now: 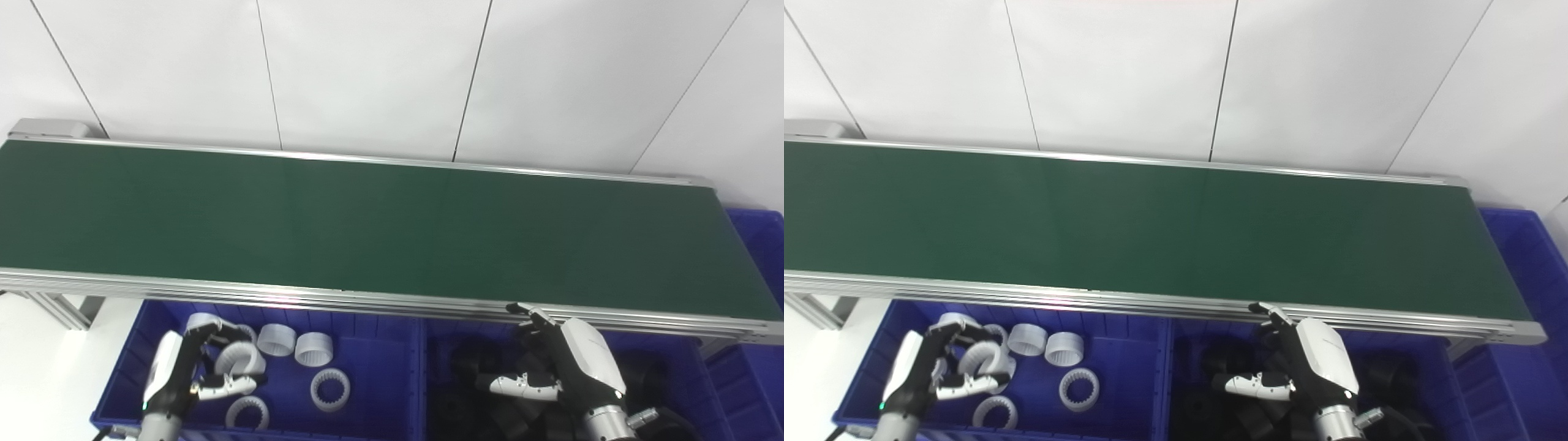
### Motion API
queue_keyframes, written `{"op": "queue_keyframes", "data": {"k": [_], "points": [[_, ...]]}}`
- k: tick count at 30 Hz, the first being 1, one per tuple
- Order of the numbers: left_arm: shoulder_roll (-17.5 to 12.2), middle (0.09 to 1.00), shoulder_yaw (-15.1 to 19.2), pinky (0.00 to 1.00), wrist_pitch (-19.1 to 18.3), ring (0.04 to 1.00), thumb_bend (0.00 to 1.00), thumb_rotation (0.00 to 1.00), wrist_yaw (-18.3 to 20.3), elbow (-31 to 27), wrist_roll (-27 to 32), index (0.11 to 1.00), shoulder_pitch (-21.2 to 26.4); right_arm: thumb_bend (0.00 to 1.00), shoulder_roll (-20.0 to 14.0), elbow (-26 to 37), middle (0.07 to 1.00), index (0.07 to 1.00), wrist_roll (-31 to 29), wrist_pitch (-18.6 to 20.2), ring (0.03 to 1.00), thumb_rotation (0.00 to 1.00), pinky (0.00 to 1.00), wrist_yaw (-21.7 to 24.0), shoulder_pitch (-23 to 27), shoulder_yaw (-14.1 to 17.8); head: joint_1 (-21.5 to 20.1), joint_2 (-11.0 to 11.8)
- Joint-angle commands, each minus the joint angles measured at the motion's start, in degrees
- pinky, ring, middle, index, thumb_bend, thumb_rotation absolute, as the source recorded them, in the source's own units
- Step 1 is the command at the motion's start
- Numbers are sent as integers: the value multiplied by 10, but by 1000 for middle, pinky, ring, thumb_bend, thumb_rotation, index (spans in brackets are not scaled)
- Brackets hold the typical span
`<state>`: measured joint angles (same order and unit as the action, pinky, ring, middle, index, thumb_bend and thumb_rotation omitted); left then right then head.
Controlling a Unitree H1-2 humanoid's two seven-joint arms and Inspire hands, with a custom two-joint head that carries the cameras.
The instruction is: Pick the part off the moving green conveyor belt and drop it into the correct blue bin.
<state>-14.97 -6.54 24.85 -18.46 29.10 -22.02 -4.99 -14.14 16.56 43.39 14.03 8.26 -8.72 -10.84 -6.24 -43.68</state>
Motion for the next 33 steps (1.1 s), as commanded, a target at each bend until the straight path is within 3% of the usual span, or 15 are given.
{"op": "queue_keyframes", "data": {"k": [1, 5, 7, 8, 9, 12, 15, 22, 24, 28, 33], "points": [[-15, 417, -6, 236, 21, 305, 508, 0, -24, 7, 2, 501, 6, 829, 2, 22, 671, 821, 0, 4, 640, 447, 559, -7, 6, 7, 0, 0], [-17, 468, -10, 392, 20, 451, 510, 0, -27, 14, 8, 519, 2, 827, 2, 23, 672, 820, 2, 4, 638, 446, 555, -5, 7, 7, -1, 0], [-19, 568, -14, 440, 21, 506, 503, 37, -24, 13, 18, 508, -1, 829, 2, 22, 671, 819, 1, 1, 633, 445, 550, -7, 6, 8, -4, 2], [-22, 668, -20, 497, 21, 578, 530, 203, -23, 11, 23, 685, -3, 826, 2, 22, 671, 820, 0, 0, 629, 438, 546, -7, 6, 8, -4, 2], [-26, 678, -25, 503, 21, 586, 535, 227, -22, 8, 28, 701, -5, 825, 3, 22, 671, 820, 1, 3, 629, 437, 546, -6, 6, 8, -5, 3], [-37, 756, -39, 577, 21, 672, 704, 612, -23, -4, 33, 796, -12, 825, 4, 24, 675, 823, 3, 6, 644, 438, 568, -4, 5, 8, -6, 4], [-44, 792, -53, 597, 21, 700, 817, 755, -25, -23, 59, 822, -15, 823, 5, 27, 676, 825, 6, 9, 653, 444, 585, -2, 3, 7, -8, 4], [-53, 819, -78, 618, 21, 715, 933, 798, -23, -98, 93, 846, -14, 824, 5, 26, 677, 824, 6, 6, 649, 449, 582, -6, 1, 6, -21, 6], [-55, 817, -86, 631, 21, 727, 933, 751, -16, -132, 93, 833, -13, 835, 7, 26, 676, 825, 3, 5, 646, 456, 577, -8, 0, 7, -30, 6], [-62, 817, -106, 660, 21, 753, 923, 755, 14, -194, 59, 830, -2, 841, 14, 31, 678, 826, 3, 11, 648, 455, 578, -7, -4, 7, -54, 5], [-48, 834, -104, 721, 12, 803, 906, 628, 65, -250, 9, 806, 8, 837, 21, 33, 684, 831, 8, 12, 651, 448, 586, -7, -7, 4, -86, 3]]}}
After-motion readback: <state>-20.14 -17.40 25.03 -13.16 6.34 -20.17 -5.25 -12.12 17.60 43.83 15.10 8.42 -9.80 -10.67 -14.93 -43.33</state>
